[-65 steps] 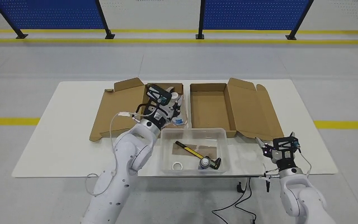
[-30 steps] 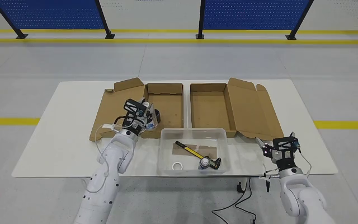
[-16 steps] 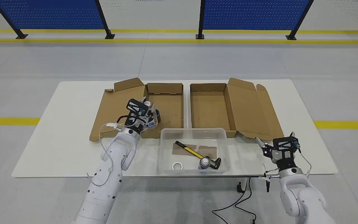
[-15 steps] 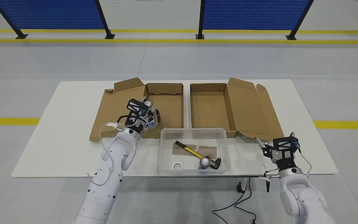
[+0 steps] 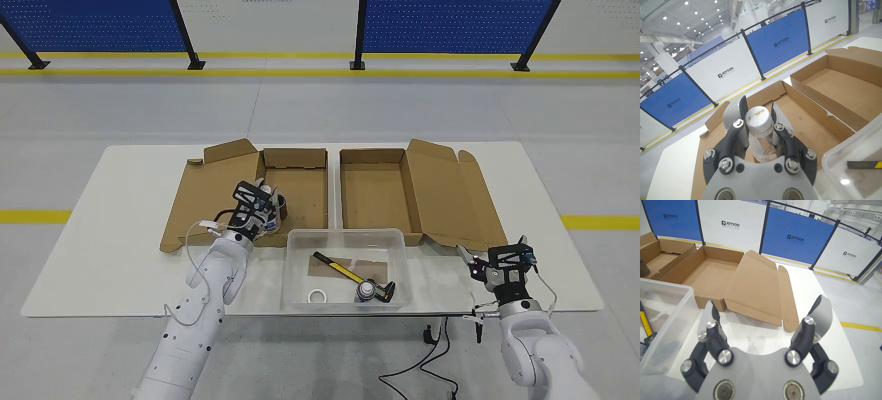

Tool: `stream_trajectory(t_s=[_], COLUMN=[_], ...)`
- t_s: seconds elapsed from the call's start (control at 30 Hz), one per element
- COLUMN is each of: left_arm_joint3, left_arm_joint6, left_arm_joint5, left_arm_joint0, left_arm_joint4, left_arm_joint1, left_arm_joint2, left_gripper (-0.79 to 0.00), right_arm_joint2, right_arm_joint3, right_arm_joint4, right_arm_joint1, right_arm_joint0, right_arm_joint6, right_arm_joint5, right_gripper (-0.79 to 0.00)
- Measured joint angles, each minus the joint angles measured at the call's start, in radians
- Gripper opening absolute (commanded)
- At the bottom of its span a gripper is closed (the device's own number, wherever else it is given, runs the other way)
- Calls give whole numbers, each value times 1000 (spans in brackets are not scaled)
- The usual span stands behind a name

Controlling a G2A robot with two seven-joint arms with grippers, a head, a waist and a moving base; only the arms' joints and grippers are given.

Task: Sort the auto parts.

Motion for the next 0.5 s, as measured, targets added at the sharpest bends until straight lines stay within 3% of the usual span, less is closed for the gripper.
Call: stream_trajectory(t_s=[0.13,0.2,0.27,0.37,0.43,0.5], left_arm_joint3=[11,13,16,19,21,21], left_arm_joint6=[-2,-3,-6,-10,-11,-12], left_arm_joint5=[5,7,9,15,16,17], left_arm_joint0=[-1,-1,-2,-4,-5,-6], left_arm_joint4=[3,3,3,1,1,2], left_arm_joint1=[1,1,1,2,2,2], left_arm_joint2=[1,2,2,4,5,6], left_gripper=[-434,-406,-256,-175,0,0], right_arm_joint2=[0,0,0,0,0,0], right_arm_joint3=[0,0,0,0,0,0], right_arm_joint4=[0,0,0,0,0,0], right_arm_joint1=[0,0,0,0,0,0], right_arm_joint0=[0,0,0,0,0,0], right_arm_joint6=[0,0,0,0,0,0], right_arm_joint5=[0,0,0,0,0,0], right_gripper=[0,0,0,0,0,0])
